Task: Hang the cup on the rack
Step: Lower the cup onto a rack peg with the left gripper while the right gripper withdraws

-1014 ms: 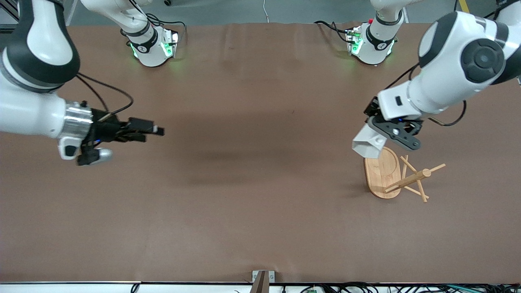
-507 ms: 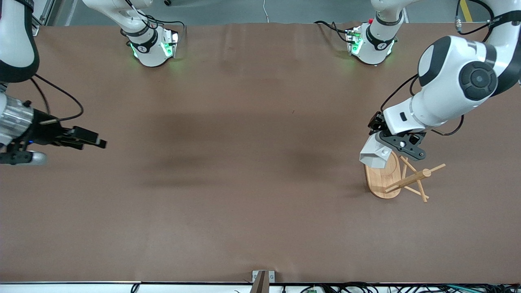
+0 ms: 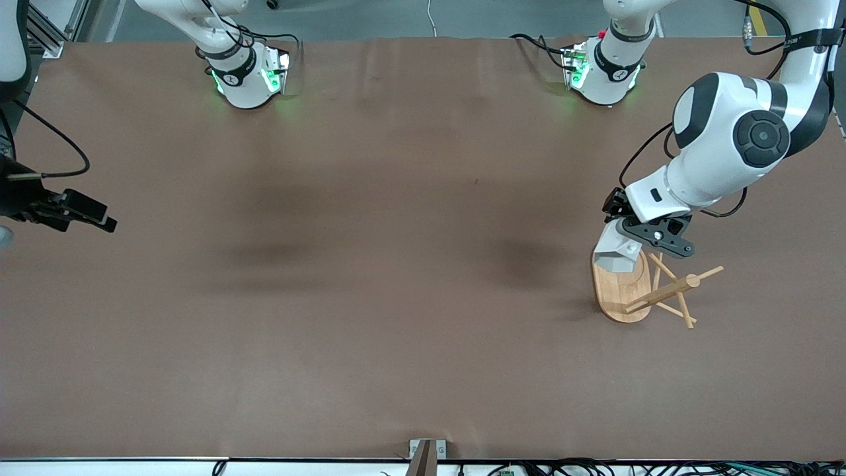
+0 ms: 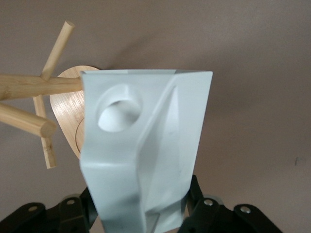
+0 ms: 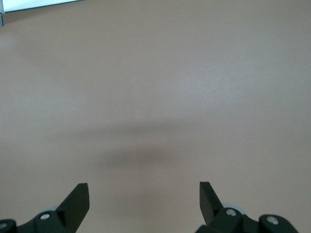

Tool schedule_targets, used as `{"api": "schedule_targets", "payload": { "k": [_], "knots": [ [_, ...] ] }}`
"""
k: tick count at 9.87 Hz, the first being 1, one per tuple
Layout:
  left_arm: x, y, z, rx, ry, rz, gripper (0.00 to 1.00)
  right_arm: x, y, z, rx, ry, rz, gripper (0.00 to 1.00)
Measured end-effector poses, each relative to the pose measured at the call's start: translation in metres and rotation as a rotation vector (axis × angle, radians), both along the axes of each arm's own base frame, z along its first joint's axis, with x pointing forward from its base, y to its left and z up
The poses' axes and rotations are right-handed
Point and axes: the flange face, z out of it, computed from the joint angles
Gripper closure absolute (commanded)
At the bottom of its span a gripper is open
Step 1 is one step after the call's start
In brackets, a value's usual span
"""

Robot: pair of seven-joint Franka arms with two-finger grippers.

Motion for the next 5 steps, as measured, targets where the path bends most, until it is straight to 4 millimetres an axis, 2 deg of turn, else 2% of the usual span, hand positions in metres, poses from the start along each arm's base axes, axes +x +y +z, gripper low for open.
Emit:
{"api": "schedule_targets", "payload": {
  "k": [3,5],
  "knots": [
    [0.001,0.001,-0.001,-0.004,-0.012,0.0,0.95,-0.016,0.001,0.021,-0.004,0.002,0.03,0.0],
    [0.004,0.013,-0.003,-0.008,-0.01,-0.028,0.95,-0.028,-0.003,0.033,-0.049,0.013,0.065,0.0]
  ]
}}
